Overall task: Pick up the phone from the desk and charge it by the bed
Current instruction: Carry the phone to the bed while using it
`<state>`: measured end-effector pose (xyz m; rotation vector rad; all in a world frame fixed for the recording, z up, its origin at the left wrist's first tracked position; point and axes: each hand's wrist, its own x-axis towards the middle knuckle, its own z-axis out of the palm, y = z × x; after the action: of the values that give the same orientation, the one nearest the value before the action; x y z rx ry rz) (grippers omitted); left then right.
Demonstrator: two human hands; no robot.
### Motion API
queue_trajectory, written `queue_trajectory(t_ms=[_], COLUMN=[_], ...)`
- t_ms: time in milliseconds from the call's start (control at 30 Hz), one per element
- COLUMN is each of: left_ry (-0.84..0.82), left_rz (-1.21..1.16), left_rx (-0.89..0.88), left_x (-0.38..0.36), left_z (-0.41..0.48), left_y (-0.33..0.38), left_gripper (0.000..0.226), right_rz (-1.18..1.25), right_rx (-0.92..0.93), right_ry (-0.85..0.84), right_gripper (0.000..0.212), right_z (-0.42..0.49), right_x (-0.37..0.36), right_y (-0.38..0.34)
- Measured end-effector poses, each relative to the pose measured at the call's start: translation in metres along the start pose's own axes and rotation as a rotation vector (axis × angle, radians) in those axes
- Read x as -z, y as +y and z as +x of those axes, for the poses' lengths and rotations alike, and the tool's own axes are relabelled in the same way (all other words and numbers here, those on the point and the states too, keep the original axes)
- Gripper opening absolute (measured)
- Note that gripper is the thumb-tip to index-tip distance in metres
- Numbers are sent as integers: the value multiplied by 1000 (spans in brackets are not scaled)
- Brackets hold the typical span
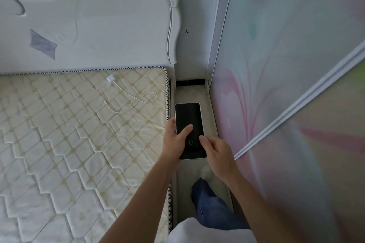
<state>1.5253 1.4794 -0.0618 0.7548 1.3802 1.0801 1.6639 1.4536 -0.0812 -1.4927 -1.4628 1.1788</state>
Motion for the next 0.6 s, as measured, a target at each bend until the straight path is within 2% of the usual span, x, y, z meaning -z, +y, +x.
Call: queue_trajectory(t_ms=[367, 600], left_ry=[71, 92], left_rz=[-23, -11], left_rx=[-15, -31], left_x=[-33, -51], left_z=[169, 240], left_y=[81, 114], left_gripper=[25, 28], right_rz=[-1, 17], right_rx=[39, 43], right_ry=[-70, -66], right_gripper=[36, 32], right_z=[196, 269], right_x=[25, 36], right_y=[-33, -45])
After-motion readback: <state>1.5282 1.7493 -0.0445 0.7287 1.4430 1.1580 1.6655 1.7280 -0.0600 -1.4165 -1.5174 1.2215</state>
